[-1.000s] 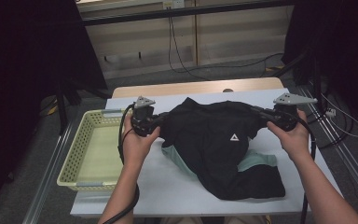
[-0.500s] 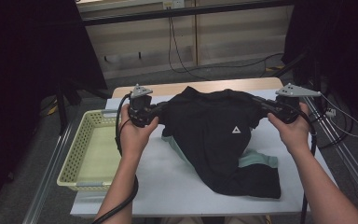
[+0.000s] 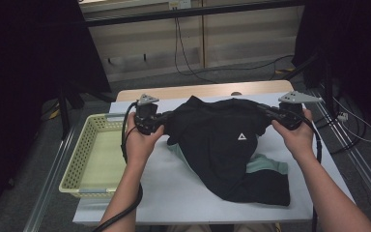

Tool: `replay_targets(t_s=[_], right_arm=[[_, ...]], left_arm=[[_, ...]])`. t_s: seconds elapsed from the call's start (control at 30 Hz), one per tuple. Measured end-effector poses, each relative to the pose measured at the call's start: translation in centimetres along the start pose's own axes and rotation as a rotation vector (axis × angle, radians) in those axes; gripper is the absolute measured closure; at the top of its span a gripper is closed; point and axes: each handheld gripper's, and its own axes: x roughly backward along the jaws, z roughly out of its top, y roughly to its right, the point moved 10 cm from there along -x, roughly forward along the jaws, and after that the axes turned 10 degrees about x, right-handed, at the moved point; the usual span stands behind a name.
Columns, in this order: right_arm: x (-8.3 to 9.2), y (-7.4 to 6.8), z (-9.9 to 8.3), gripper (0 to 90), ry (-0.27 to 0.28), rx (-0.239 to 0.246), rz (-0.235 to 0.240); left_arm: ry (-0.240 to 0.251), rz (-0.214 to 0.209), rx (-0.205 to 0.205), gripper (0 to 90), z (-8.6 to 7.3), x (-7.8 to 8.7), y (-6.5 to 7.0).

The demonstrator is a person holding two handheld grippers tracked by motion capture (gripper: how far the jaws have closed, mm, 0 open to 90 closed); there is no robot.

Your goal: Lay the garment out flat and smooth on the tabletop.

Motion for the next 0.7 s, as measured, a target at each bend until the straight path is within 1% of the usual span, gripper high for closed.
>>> replay_targets(t_s=[0.07,0.13,0.2,0.23,0.27,0.3,0.33,0.37,0.4,0.43,0.47,0.5,0.53,0.57,0.6,0.67,0.7], right_arm=[[-0.7,0.3,-0.1,86.8,-0.006,-0.009,-0.004],[-1.4,0.5,0.0,86.9,-0.016,-0.020,-0.004],[-2.5,1.0,0.4,87.0,-0.038,-0.013,-0.005],[-3.2,1.3,0.8,87.1,-0.039,-0.015,-0.001],[-3.7,1.6,1.1,87.2,-0.043,-0.014,-0.006],[-4.5,2.5,1.9,87.2,-0.056,0.012,-0.037],[-5.0,3.0,2.6,87.2,-0.056,0.013,-0.053],[-5.7,4.1,3.9,86.6,-0.034,0.004,-0.098],[-6.1,4.8,4.7,82.8,-0.022,0.004,-0.130],[-6.7,5.5,5.4,71.8,-0.025,0.017,-0.167],[-7.1,6.1,5.8,61.3,-0.039,0.040,-0.210],[-7.4,6.1,5.9,54.2,-0.051,0.036,-0.217],[-7.4,5.7,5.8,52.2,-0.055,0.019,-0.194],[-7.3,5.2,5.5,47.7,-0.061,0.006,-0.173],[-7.2,4.6,5.0,43.2,-0.071,0.011,-0.157],[-6.7,3.5,3.8,42.5,-0.091,0.039,-0.133],[-6.1,2.6,2.7,40.0,-0.112,0.062,-0.110]], left_arm=[[-0.013,0.011,-0.010,88.8,0.3,-0.7,-0.6],[-0.024,0.019,0.000,88.9,1.0,-1.7,-1.4],[-0.021,0.031,0.004,88.9,2.1,-2.6,-2.3],[-0.024,0.034,0.003,88.9,2.6,-2.9,-2.6],[-0.017,0.045,0.001,88.9,3.7,-3.5,-3.0],[-0.013,0.046,-0.006,88.9,4.4,-3.9,-3.3],[0.011,0.051,0.004,88.8,5.8,-4.4,-3.6],[0.029,0.040,0.008,88.5,6.7,-4.8,-3.8],[0.052,0.036,0.011,86.6,7.7,-5.4,-3.9],[0.060,0.066,0.005,78.4,8.3,-5.9,-4.3],[0.054,0.080,0.004,65.7,8.5,-6.5,-4.3],[0.044,0.076,0.008,53.6,8.3,-6.9,-4.0],[0.044,0.078,-0.009,44.5,7.9,-7.0,-3.7],[0.041,0.070,-0.017,40.9,7.2,-7.1,-3.2],[0.025,0.055,-0.018,40.7,6.4,-7.1,-2.8],[0.004,0.026,-0.025,38.7,4.2,-6.8,-1.9],[-0.004,0.017,-0.016,38.5,3.3,-6.7,-1.6]])
